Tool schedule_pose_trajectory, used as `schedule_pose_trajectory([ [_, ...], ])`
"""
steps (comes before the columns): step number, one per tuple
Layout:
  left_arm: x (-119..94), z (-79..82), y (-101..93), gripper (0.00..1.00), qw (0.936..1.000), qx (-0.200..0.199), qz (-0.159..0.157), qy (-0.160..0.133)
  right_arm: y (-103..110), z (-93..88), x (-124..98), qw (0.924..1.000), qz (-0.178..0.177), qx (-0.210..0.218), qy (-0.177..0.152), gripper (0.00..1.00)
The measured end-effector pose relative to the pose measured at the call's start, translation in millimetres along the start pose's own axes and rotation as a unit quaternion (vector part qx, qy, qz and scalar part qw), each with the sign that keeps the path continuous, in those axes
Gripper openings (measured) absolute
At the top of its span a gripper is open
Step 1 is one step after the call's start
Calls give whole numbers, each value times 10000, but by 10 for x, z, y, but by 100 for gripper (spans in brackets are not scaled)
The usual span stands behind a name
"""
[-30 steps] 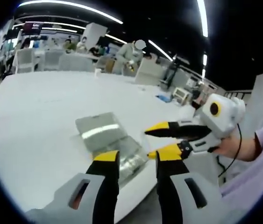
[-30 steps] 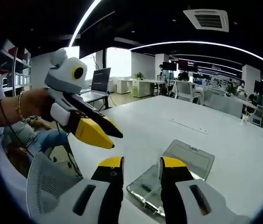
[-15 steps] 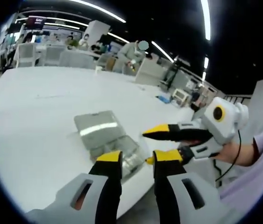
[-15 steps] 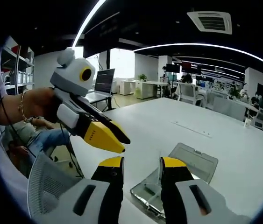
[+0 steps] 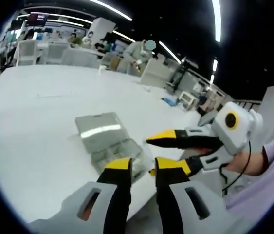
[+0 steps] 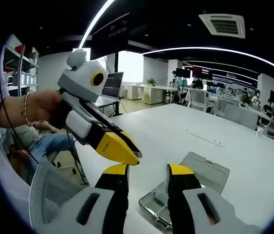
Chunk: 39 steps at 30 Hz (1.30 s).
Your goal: Insert the divider into the dual guide fixture by aligning both edges with the guide slots and pushing it downward to the bottom, including one-sided entry, uneven engagement, binding, and posture correction.
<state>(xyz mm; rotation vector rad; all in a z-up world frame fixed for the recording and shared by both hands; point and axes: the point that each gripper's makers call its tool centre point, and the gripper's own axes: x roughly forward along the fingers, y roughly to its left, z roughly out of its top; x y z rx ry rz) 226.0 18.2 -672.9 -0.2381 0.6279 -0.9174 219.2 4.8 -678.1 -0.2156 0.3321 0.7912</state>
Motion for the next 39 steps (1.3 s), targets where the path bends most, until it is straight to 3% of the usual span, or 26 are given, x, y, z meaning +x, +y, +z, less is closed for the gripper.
schedule_pose_trajectory([
  [39, -4, -99, -8, 0, 9993, -273, -32, 247, 88, -84, 10, 9998, 118, -84, 125, 27],
])
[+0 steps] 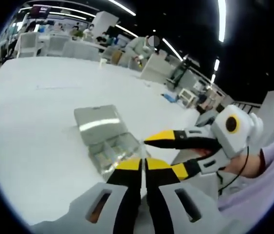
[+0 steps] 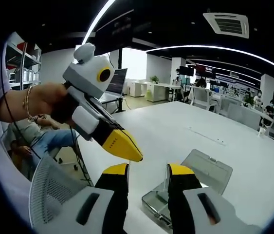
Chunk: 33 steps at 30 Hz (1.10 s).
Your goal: Insert the divider into the dual guide fixture by aligning both edges with the guide slots and pushing it downward to the bottom, including one-sided entry, uneven engagement, binding, and posture correction.
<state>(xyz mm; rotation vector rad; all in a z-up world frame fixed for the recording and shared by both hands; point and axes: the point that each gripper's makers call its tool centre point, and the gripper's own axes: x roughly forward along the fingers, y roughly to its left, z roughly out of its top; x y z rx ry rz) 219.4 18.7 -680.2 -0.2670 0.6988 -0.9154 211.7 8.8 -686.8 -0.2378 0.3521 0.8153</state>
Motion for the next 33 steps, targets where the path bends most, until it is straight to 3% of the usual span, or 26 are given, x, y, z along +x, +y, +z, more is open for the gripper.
schedule_pose_trajectory([
  [12, -3, -18, 4, 0, 9996, -282, 10, 46, 9, -8, 4, 10000, 3, -11, -11, 27],
  [17, -5, -27, 8, 0, 9998, -200, 36, 69, 18, -16, 4, 10000, 28, -15, 4, 27],
  [20, -10, -35, 8, 0, 9998, -154, 34, 82, -27, -46, -3, 9999, -31, -85, 112, 21],
  [25, -25, -8, 30, 0, 9999, -118, 61, 12, -17, -115, -19, 9997, 64, 48, 236, 24],
  [33, -4, -45, 77, 0, 9992, 330, 158, 177, -33, -158, -97, 9992, 199, -4, 336, 25],
])
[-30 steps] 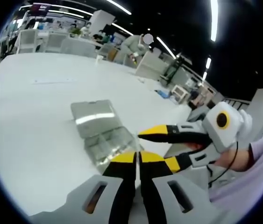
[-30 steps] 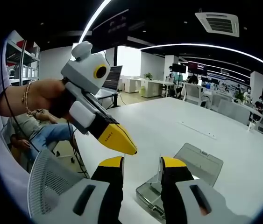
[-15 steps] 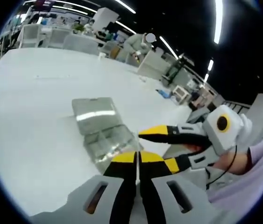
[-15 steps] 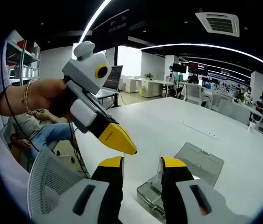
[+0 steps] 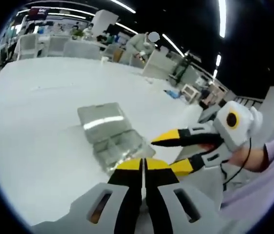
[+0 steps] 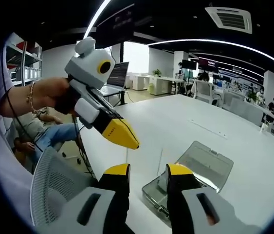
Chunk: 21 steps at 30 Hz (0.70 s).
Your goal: Insert the divider into the dual guide fixture by aligning both edges with the guide slots and pushing it downward to the bottom, including one-sided entry, uneven engagement, binding, and posture correction.
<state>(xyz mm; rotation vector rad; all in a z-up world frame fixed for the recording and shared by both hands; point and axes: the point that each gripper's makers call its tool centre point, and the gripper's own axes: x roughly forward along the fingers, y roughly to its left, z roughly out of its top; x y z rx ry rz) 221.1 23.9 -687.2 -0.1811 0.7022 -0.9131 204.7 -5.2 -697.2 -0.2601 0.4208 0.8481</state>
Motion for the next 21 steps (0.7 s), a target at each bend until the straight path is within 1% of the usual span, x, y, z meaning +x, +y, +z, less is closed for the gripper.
schedule_pose_trajectory([
  [10, 80, 11, -11, 0, 9986, 535, -25, 31, -107, -50, -172, 9986, 339, -316, 263, 25],
  [12, 101, 21, -28, 0, 9976, 692, -31, 33, -138, -53, -207, 9977, 419, -423, 311, 25],
  [13, 113, 28, -46, 0, 9970, 772, -53, 31, -139, -57, -229, 9967, 517, -510, 349, 25],
  [15, 130, 39, -71, 0, 9961, 874, -71, 21, -157, -52, -254, 9960, 571, -585, 371, 25],
  [16, 140, 43, -80, 0, 9958, 914, -69, 24, -154, -61, -272, 9942, 687, -704, 432, 25],
  [17, 156, 45, -90, 0, 9951, 985, -57, 37, -159, -64, -282, 9935, 735, -736, 459, 25],
  [19, 176, 48, -110, 0, 9932, 1158, -67, 55, -177, -52, -298, 9926, 816, -771, 460, 25],
  [20, 190, 51, -130, 0, 9915, 1295, -78, 57, -177, -42, -312, 9910, 937, -829, 468, 26],
  [21, 198, 52, -149, 0, 9904, 1378, -88, 66, -196, -30, -318, 9906, 957, -862, 469, 26],
])
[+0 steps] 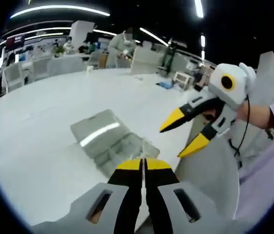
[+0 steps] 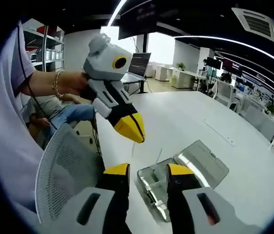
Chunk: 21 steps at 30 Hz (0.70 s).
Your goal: Insert the divider into the dual guide fixture by aligning both edges with the guide slots and pushing it downward to the bottom, including one-sided entry, uneven engagement, binding, and posture correction.
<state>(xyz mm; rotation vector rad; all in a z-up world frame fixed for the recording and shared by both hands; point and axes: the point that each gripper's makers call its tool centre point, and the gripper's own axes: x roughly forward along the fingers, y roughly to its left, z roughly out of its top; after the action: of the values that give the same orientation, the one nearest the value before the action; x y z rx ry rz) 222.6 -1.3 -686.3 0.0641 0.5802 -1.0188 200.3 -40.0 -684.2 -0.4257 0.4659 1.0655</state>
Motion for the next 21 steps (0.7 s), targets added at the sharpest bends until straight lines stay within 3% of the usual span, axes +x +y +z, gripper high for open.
schedule_pose_trajectory([
  [8, 111, 33, -196, 0, 9963, 843, -144, 79, -39, 15, -48, 9942, 600, -801, 388, 24],
  [21, 246, 86, -366, 0, 9913, 1290, -233, 76, -52, -127, 13, 9754, 1288, -1531, 929, 16],
])
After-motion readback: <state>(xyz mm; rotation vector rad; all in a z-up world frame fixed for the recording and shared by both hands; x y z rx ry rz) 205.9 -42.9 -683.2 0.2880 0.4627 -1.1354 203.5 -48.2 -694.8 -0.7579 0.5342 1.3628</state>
